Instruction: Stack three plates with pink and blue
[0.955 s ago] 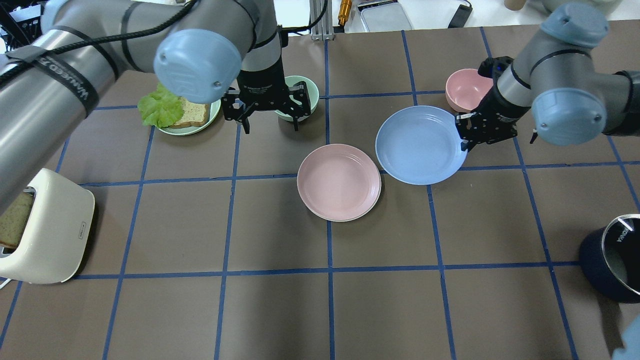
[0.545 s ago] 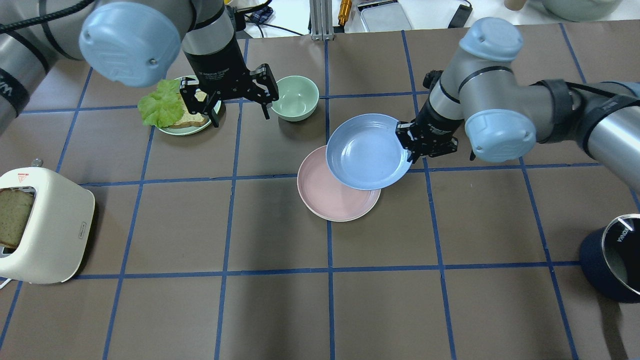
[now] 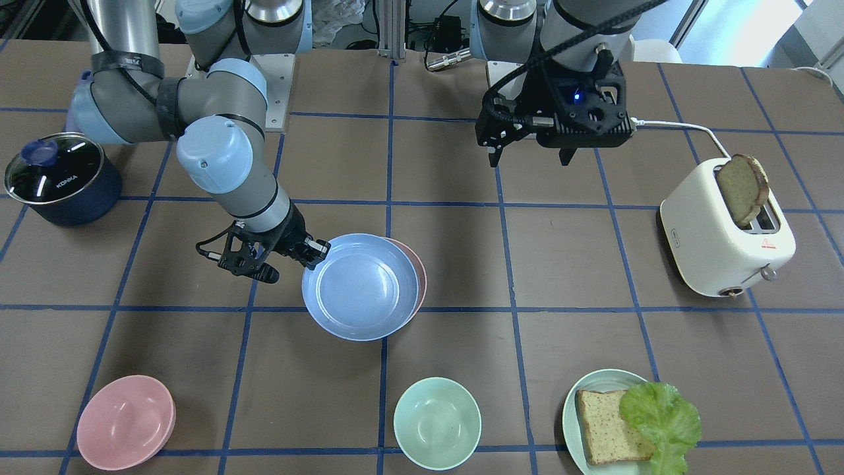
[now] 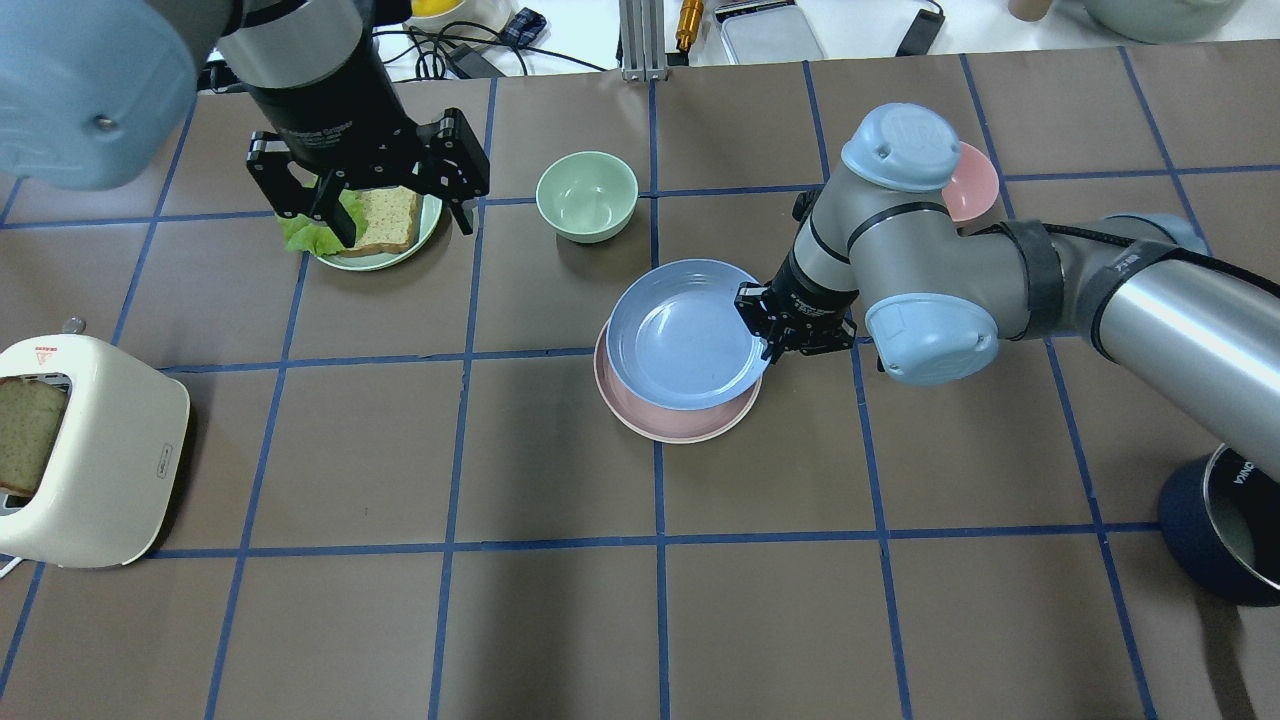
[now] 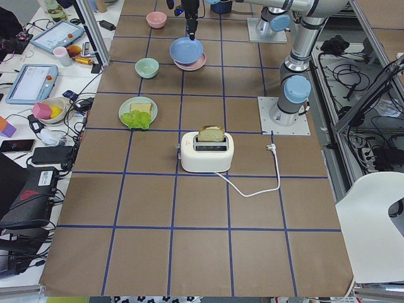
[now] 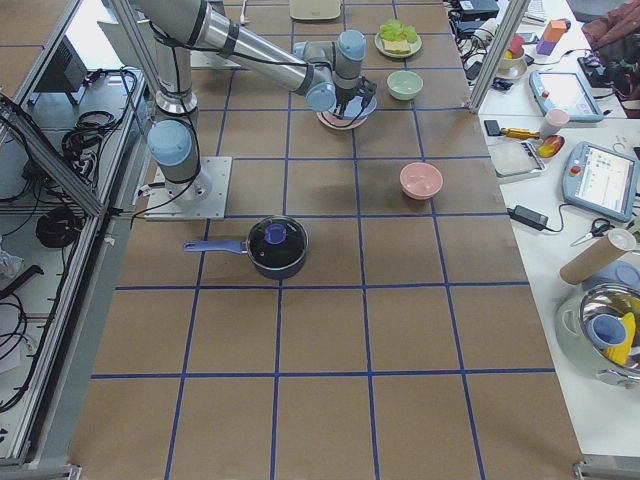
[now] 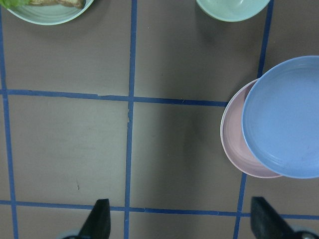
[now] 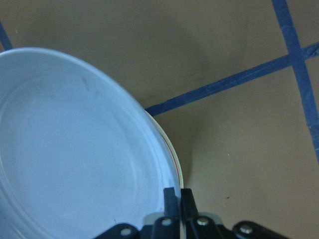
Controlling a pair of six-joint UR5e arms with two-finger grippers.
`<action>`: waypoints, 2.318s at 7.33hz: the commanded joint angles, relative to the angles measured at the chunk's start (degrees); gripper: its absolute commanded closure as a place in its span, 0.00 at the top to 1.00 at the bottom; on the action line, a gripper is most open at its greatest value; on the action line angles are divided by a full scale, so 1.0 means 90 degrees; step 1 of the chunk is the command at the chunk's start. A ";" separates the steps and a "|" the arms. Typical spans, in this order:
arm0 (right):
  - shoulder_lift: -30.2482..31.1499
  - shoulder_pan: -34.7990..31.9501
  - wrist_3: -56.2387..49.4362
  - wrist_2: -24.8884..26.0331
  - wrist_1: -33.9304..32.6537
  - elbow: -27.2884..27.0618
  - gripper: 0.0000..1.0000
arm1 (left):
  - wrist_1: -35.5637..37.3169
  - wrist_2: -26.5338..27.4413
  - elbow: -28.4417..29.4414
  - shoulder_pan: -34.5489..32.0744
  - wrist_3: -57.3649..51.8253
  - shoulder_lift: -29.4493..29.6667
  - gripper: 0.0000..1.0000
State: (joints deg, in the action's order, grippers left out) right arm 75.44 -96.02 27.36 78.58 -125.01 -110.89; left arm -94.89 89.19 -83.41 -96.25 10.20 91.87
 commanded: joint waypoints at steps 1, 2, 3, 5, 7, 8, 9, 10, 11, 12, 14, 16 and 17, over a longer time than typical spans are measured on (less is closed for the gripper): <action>-0.0023 0.0014 0.0056 -0.0001 -0.0240 -0.0227 0.59 | 0.0045 0.0003 -0.0272 0.0167 0.0018 -0.0207 1.00; 0.0026 0.0043 -0.0002 0.0009 -0.0667 -0.0238 0.84 | 0.0074 0.0051 -0.0476 0.0158 -0.0010 -0.0295 1.00; 0.0046 0.0101 -0.0012 0.0018 -0.0700 -0.0170 0.88 | 0.0277 0.0148 -0.0614 0.0177 -0.0049 -0.0373 1.00; 0.0055 0.0383 -0.0468 0.0125 -0.0371 0.0431 0.98 | 0.0357 0.0139 -0.0664 0.0177 -0.0147 -0.0413 1.00; 0.0046 0.0948 -0.2190 0.0679 0.1575 0.1970 0.98 | 0.0358 0.0129 -0.0664 0.0196 -0.0147 -0.0413 1.00; 0.0055 0.1135 -0.2964 0.1040 0.2329 0.2685 0.99 | 0.0348 0.0139 -0.0664 0.0197 -0.0147 -0.0422 1.00; 0.0143 0.1069 -0.3058 0.1401 0.3159 0.3253 1.00 | 0.0348 0.0139 -0.0664 0.0197 -0.0147 -0.0432 1.00; 0.0366 0.0837 -0.3040 0.1444 0.3612 0.3500 1.00 | 0.0348 0.0139 -0.0654 0.0197 -0.0147 -0.0442 1.00; 0.0716 0.0428 -0.3069 0.1686 0.3645 0.3406 1.00 | 0.0348 0.0139 -0.0654 0.0197 -0.0147 -0.0442 1.00; 0.0855 0.0444 -0.3108 0.1785 0.3665 0.3376 1.00 | 0.0348 0.0149 -0.0654 0.0197 -0.0147 -0.0471 1.00; 0.0827 0.0521 -0.3089 0.1582 0.3636 0.3376 1.00 | 0.0348 0.0139 -0.0654 0.0197 -0.0147 -0.0471 1.00; 0.0992 0.0600 -0.3089 0.1523 0.3704 0.3143 1.00 | 0.0338 0.0149 -0.0654 0.0197 -0.0147 -0.0471 1.00; 0.1167 0.0610 -0.3089 0.1329 0.3462 0.2793 1.00 | 0.0338 0.0149 -0.0654 0.0197 -0.0147 -0.0471 1.00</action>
State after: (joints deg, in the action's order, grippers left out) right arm 84.33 -90.69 -0.44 92.03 -92.25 -82.77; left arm -91.84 90.52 -89.32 -94.48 8.88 87.63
